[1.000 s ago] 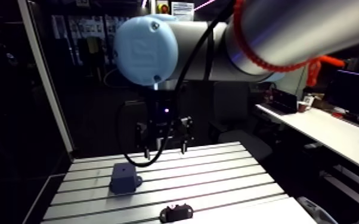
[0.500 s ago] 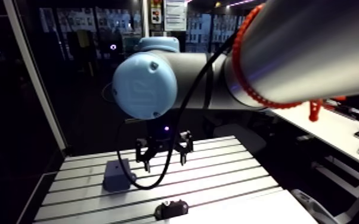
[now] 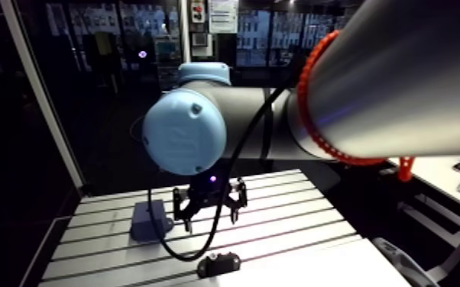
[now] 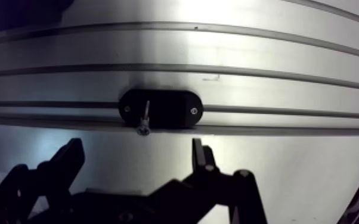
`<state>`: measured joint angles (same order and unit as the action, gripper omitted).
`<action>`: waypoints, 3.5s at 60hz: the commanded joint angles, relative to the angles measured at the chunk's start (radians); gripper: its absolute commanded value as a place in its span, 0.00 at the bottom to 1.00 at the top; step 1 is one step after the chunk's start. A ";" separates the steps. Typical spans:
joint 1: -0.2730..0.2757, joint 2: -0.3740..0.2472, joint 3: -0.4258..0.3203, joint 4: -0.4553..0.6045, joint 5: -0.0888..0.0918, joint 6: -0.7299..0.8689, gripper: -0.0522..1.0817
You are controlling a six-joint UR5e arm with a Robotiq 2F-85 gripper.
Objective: Pick up the M10 bolt and insert it into the hole until fully seated.
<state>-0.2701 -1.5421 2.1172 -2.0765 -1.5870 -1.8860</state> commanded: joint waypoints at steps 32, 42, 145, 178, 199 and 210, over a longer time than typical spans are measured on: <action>0.002 0.032 0.050 -0.063 0.000 0.003 0.10; 0.002 0.045 0.056 -0.064 0.000 0.003 0.16; -0.005 0.095 0.087 -0.115 -0.003 0.010 0.48; -0.005 0.098 0.084 -0.115 -0.004 0.015 0.62; -0.005 0.099 0.080 -0.113 -0.004 0.015 0.68; -0.005 0.097 0.073 -0.112 -0.002 0.015 0.75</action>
<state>-0.2746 -1.4428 2.1972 -2.1904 -1.5912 -1.8705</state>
